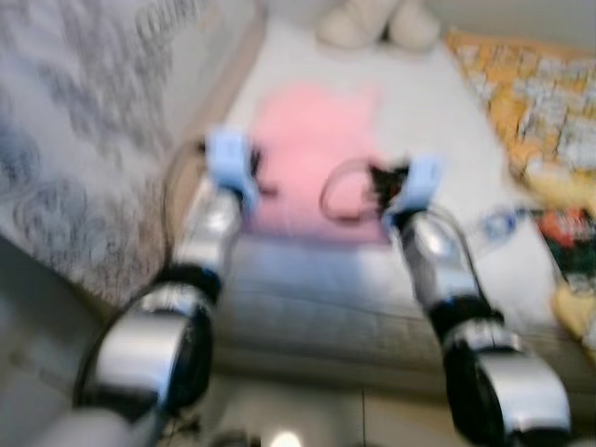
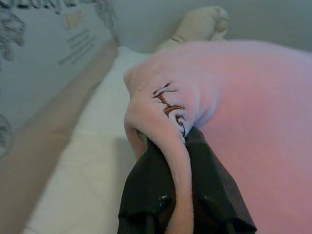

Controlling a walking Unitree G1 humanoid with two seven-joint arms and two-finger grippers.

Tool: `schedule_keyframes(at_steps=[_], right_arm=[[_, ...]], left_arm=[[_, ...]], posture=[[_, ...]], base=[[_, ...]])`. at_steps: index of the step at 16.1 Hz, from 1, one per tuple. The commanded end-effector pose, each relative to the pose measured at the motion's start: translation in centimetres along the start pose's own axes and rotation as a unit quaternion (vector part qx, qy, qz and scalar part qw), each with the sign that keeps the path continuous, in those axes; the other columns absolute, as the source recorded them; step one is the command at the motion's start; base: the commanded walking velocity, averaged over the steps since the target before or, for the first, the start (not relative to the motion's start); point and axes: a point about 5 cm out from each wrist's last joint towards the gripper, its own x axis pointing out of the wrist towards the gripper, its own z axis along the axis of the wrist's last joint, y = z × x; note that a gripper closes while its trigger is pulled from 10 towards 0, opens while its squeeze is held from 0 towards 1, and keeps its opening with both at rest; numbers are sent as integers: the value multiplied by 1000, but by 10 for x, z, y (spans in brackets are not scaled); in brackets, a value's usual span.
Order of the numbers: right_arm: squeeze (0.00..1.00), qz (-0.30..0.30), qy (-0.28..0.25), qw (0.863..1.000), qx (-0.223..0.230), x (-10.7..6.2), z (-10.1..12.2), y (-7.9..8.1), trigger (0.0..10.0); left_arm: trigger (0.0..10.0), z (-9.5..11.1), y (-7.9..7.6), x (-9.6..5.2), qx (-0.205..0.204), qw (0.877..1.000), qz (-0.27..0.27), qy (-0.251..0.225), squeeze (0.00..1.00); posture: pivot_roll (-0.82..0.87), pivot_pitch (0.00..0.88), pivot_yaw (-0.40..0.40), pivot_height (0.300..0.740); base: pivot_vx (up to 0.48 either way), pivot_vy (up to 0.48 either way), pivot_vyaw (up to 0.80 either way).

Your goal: Clean up the room

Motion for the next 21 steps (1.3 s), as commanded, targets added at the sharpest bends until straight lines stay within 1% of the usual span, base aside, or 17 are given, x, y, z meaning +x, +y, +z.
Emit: schedule_keyframes(at_steps=[1, 4, 8, 13, 21], right_arm=[[0, -23, -22, 999, -12, -2, 12, -16, 0], [0, -22, -21, 999, -12, -2, 11, -16, 0], [0, -21, -20, 1000, -10, -3, 9, -14, 0], [0, -15, -17, 1000, -12, -2, 9, -14, 0], [0, -13, -15, 1000, -12, -2, 8, -12, 0]], left_arm=[[0, 13, -5, 5, -3, 1000, 1, -19, 0], [0, 18, -4, 7, 1, 1000, 1, -21, 0], [0, 18, -3, 8, -1, 1000, -2, -19, 0], [0, 20, -6, 10, 0, 1000, -8, -17, 0], [0, 26, 1, 12, 12, 1000, 2, -15, 0]], posture=[[-21, 0, -23, 740], [-22, 0, -22, 740], [-26, 0, -19, 740], [-22, 0, -26, 740], [-19, 0, -25, 740]], base=[[424, 0, 0], [420, 0, 0], [420, 0, 0], [311, 365, 0], [292, 382, 0]])
